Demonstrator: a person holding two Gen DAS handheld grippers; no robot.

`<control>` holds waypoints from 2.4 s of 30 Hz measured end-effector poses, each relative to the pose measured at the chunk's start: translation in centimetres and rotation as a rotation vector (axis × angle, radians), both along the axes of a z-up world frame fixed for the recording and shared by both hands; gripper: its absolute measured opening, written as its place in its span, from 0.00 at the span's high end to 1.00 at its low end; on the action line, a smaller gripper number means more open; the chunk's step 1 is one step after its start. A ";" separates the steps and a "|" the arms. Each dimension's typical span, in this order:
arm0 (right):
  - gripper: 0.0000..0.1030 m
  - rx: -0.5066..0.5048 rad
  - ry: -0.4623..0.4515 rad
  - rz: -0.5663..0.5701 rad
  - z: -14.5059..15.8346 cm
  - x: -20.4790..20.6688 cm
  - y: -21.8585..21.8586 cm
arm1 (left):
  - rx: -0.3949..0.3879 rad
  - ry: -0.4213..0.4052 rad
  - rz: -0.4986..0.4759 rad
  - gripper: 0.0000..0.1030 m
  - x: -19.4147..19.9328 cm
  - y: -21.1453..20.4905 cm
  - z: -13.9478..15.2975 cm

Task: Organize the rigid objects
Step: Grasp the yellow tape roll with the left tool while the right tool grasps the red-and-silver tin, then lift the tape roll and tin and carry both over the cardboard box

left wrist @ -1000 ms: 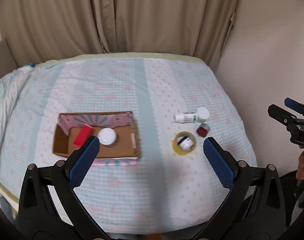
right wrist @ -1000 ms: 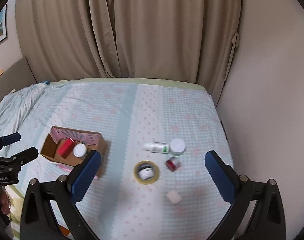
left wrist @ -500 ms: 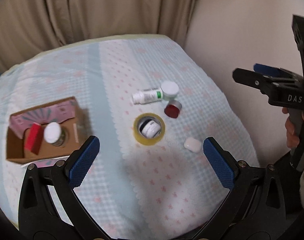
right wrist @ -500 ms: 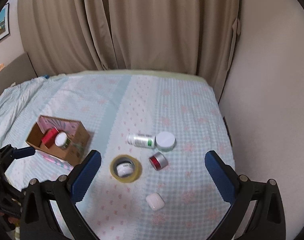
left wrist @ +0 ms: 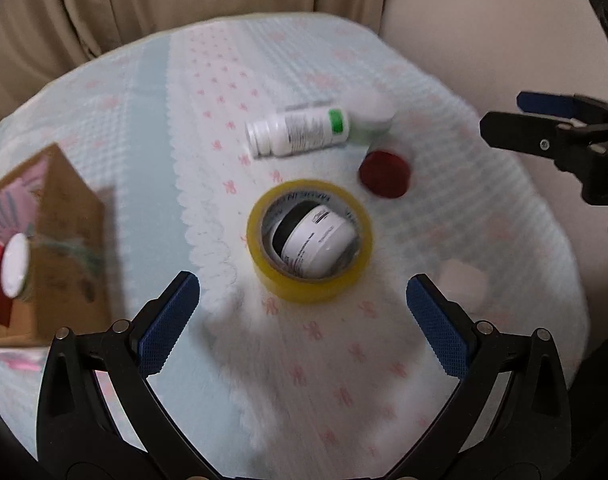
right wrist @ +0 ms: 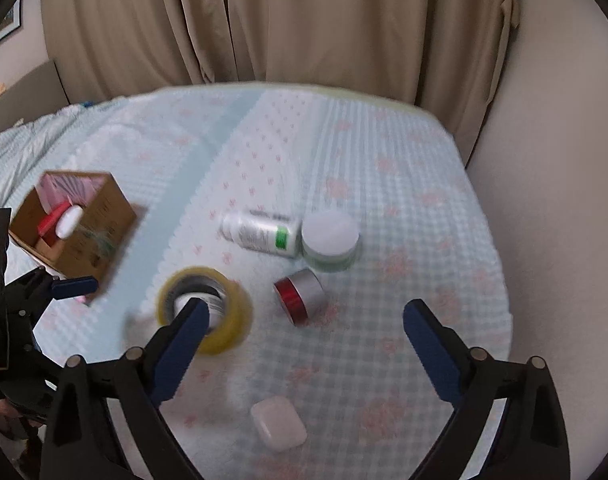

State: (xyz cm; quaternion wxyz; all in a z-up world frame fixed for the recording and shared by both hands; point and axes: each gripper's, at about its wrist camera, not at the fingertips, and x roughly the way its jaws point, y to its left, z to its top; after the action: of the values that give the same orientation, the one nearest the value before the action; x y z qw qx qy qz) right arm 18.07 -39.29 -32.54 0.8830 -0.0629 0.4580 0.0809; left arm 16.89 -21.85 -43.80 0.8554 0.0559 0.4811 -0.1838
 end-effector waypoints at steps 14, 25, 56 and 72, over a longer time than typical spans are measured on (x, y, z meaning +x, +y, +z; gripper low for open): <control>0.26 -0.020 0.098 0.095 -10.5 5.0 -0.3 | 0.067 -0.075 -0.069 0.00 3.7 -3.1 -6.0; 0.44 -0.021 0.114 0.168 -12.4 7.4 0.5 | 0.038 -0.069 -0.106 0.06 5.5 -3.9 -6.3; 0.60 0.045 0.075 -0.008 -3.6 5.7 0.6 | -0.033 -0.090 -0.013 0.06 4.6 -1.4 3.6; 0.60 0.048 -0.109 -0.043 17.9 -0.9 4.4 | -0.081 -0.205 0.185 0.06 -0.3 5.8 24.7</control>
State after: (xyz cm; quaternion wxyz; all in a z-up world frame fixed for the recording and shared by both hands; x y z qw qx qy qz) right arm 17.20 -34.87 -14.64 0.9094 -0.0359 0.4085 0.0693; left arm 16.57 -16.06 -19.12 0.9148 -0.0047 0.3865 -0.1168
